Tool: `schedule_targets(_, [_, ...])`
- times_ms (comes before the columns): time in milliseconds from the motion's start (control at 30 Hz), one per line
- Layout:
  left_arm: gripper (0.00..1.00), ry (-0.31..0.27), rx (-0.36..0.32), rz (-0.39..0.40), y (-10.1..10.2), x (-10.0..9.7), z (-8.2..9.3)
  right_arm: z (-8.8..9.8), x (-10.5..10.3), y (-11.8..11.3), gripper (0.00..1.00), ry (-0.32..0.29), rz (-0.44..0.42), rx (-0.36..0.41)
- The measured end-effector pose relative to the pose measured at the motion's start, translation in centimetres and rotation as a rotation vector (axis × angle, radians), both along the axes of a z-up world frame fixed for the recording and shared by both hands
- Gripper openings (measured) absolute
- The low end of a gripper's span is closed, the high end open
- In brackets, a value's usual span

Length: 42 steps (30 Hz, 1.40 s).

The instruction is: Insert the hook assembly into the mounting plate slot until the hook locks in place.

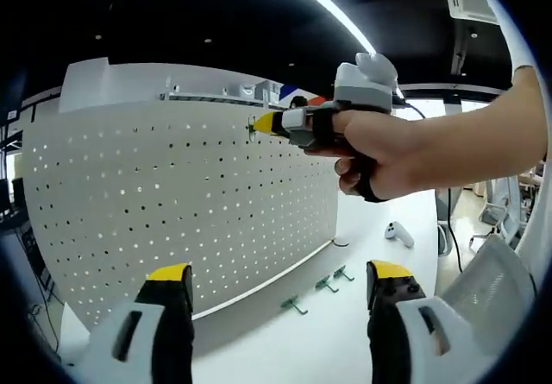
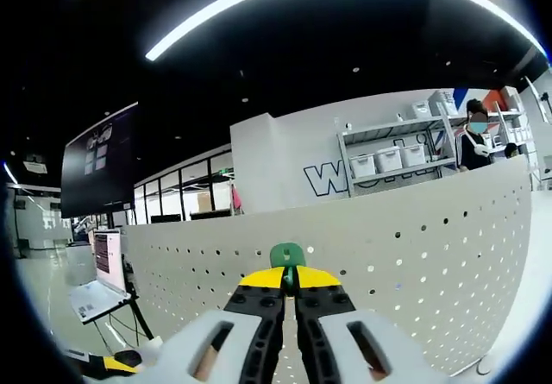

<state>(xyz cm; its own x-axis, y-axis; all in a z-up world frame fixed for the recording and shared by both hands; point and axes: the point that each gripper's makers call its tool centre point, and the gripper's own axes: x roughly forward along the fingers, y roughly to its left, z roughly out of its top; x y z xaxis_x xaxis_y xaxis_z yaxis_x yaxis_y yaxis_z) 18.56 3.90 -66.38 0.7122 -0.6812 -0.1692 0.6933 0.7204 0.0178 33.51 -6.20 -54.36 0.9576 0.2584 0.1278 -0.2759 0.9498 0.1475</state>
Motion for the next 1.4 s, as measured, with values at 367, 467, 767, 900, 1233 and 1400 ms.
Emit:
schedule_targets(367, [0.84,0.007,0.0,-0.005,0.2,-0.5,-0.4,0.2,1.2,0.8,0.01,-0.014,-0.009,-0.016])
schedule_targets(467, [0.84,0.004,0.0,-0.006,0.3,-0.5,-0.4,0.3,1.4,1.2,0.01,-0.019,-0.003,-0.022])
schedule_targets(767, [0.83,0.014,-0.001,0.004,0.7,-0.5,-0.7,0.0,2.4,1.1,0.01,-0.007,-0.001,-0.014])
schedule_targets(900, [0.82,0.019,-0.002,0.007,0.8,-0.5,-0.7,-0.7,2.6,1.3,0.01,0.018,0.005,-0.015])
schedule_targets(1233, [0.82,0.023,-0.003,0.009,0.9,-0.7,-0.7,-0.7,2.9,1.6,0.02,0.018,-0.052,-0.02])
schedule_targets(1400, [0.81,0.028,-0.004,0.008,0.9,-0.9,-0.8,-0.8,2.9,1.6,0.02,0.003,-0.095,-0.049])
